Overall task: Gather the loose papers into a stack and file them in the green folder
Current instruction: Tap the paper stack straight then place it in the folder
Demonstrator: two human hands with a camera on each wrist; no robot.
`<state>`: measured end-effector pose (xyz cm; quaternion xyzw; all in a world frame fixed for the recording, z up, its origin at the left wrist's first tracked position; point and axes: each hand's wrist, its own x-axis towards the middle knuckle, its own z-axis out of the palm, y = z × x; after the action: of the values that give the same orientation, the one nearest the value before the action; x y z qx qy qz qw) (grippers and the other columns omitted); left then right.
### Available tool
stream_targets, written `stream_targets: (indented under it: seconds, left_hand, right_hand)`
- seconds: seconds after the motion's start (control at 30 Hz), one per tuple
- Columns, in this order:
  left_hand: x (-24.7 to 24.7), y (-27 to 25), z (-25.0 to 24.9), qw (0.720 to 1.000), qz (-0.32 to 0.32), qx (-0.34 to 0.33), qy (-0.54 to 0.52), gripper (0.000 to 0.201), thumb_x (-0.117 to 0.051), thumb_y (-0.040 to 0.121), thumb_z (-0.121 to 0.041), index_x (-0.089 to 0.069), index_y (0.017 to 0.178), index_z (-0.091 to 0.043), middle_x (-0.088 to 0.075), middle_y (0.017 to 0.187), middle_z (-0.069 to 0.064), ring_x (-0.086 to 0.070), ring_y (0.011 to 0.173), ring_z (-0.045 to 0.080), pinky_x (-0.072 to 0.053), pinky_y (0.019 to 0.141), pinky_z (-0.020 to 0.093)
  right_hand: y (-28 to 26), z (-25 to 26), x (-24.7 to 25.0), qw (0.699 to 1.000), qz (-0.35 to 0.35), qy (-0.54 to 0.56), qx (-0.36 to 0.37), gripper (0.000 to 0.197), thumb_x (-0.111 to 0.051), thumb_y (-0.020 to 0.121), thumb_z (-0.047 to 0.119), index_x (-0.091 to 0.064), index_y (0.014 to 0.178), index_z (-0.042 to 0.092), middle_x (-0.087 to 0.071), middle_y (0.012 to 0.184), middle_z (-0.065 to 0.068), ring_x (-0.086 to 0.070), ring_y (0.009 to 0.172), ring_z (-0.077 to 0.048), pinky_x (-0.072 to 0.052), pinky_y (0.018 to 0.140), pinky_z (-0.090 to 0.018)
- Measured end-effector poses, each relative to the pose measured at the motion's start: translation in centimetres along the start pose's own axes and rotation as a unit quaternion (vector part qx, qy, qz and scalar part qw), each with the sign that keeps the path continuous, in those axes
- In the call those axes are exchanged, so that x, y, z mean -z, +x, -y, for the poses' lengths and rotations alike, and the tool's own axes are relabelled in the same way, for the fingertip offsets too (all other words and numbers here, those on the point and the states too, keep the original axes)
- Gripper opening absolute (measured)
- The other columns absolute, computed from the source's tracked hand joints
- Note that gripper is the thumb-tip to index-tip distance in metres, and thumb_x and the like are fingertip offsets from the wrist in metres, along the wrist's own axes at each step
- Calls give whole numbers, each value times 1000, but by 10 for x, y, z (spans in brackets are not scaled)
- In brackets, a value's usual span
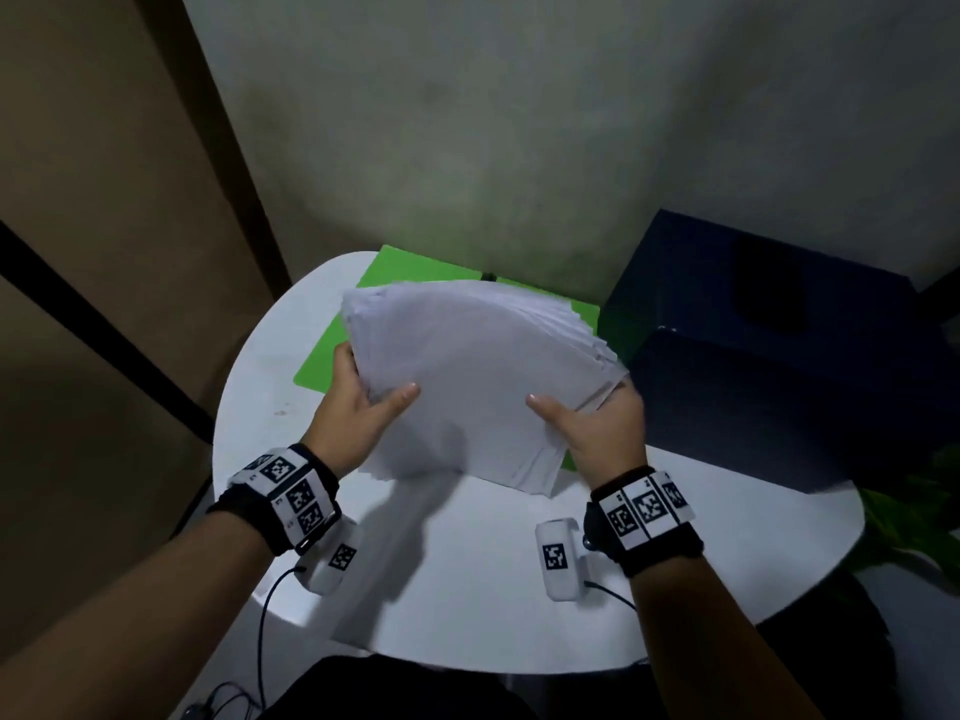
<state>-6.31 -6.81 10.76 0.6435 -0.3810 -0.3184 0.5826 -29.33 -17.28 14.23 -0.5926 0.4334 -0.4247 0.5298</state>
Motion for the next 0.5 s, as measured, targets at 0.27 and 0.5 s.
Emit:
stream_targets:
  seconds: [0.27, 0.5]
  left_hand:
    - [-3, 5, -6, 996, -82, -32, 7, 8, -71, 87, -16, -72, 83, -22, -74, 74, -21, -66, 70, 0, -54, 68, 25]
    - [-7, 8, 2, 998, 16, -2, -53, 61, -75, 80, -20, -42, 130, -15, -65, 121, 0, -66, 107, 5, -51, 90, 21]
  right_hand:
    - [1, 7, 0, 996, -75, 46, -13, 12, -78, 79, 5, -75, 90, 10, -77, 88, -6, -74, 84, -19, -58, 89, -48]
    - [6, 25, -4, 994, -80, 9, 73, 53, -84, 72, 7, -65, 117, 29, -69, 113, 14, -64, 112, -4, -51, 100, -28]
